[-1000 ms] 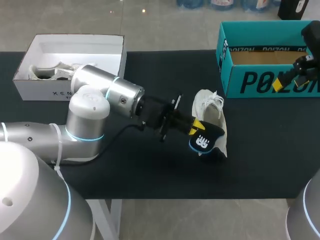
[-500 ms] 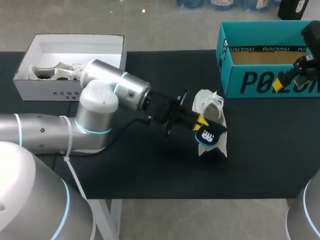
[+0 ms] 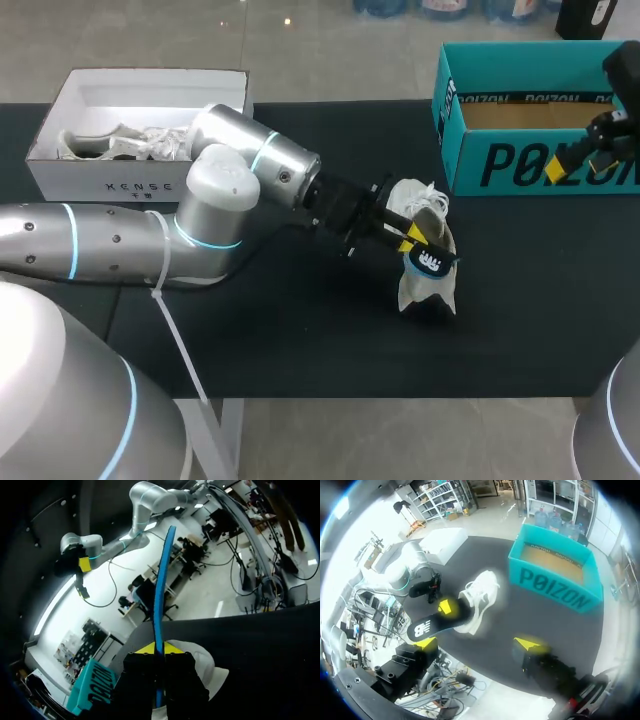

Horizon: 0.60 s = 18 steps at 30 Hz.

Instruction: Take the shoe out of the shoebox, open the shoe tongue, remove and reinsert the insole, then place the shoe into the shoebox

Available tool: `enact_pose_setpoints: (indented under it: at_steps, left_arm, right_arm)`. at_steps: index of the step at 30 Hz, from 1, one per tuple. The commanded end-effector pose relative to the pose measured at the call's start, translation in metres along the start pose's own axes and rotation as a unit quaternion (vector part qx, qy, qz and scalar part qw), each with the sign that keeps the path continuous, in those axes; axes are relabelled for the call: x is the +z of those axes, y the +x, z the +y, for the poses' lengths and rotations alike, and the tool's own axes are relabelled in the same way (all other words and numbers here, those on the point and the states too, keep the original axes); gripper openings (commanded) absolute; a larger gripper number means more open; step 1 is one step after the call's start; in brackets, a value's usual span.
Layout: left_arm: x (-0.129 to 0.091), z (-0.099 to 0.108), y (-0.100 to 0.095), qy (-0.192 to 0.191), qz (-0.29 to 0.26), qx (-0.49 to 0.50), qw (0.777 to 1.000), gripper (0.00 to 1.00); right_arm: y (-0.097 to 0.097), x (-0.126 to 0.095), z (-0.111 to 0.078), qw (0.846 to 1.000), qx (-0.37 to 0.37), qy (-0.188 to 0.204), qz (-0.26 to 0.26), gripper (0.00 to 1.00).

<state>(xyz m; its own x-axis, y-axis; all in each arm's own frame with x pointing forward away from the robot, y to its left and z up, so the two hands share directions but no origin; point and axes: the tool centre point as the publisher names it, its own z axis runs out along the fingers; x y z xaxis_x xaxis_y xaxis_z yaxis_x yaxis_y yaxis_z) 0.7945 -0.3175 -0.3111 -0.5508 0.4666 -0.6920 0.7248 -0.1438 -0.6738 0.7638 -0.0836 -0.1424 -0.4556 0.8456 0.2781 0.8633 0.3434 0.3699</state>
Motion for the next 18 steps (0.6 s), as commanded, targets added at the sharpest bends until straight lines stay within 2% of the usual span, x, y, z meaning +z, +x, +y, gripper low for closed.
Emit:
enact_pose_setpoints:
  at_steps: [1, 7, 14, 16, 17, 18]
  left_arm:
    - [-0.002, 0.011, -0.001, -0.001, 0.017, -0.001, 1.000, 0.00]
    - [-0.006, 0.023, 0.004, -0.022, 0.047, 0.013, 0.999, 0.00]
    - [-0.007, 0.032, 0.003, -0.078, 0.080, 0.046, 0.993, 0.00]
    - [-0.006, 0.032, 0.003, -0.082, 0.079, 0.047, 0.992, 0.00]
    - [-0.005, 0.032, 0.003, -0.084, 0.072, 0.045, 0.993, 0.09]
    - [-0.005, 0.030, 0.003, -0.085, 0.071, 0.045, 0.993, 0.34]
  right_arm:
    - [0.000, 0.001, 0.001, 1.000, 0.000, 0.001, 0.000, 1.00]
    - [0.000, 0.001, 0.001, 1.000, 0.000, 0.001, 0.000, 1.00]
    - [0.000, 0.001, 0.001, 1.000, 0.000, 0.001, 0.000, 1.00]
    - [0.000, 0.001, 0.001, 1.000, 0.000, 0.001, 0.000, 1.00]
    - [0.000, 0.001, 0.001, 1.000, 0.000, 0.001, 0.000, 1.00]
    - [0.000, 0.001, 0.001, 1.000, 0.000, 0.001, 0.000, 1.00]
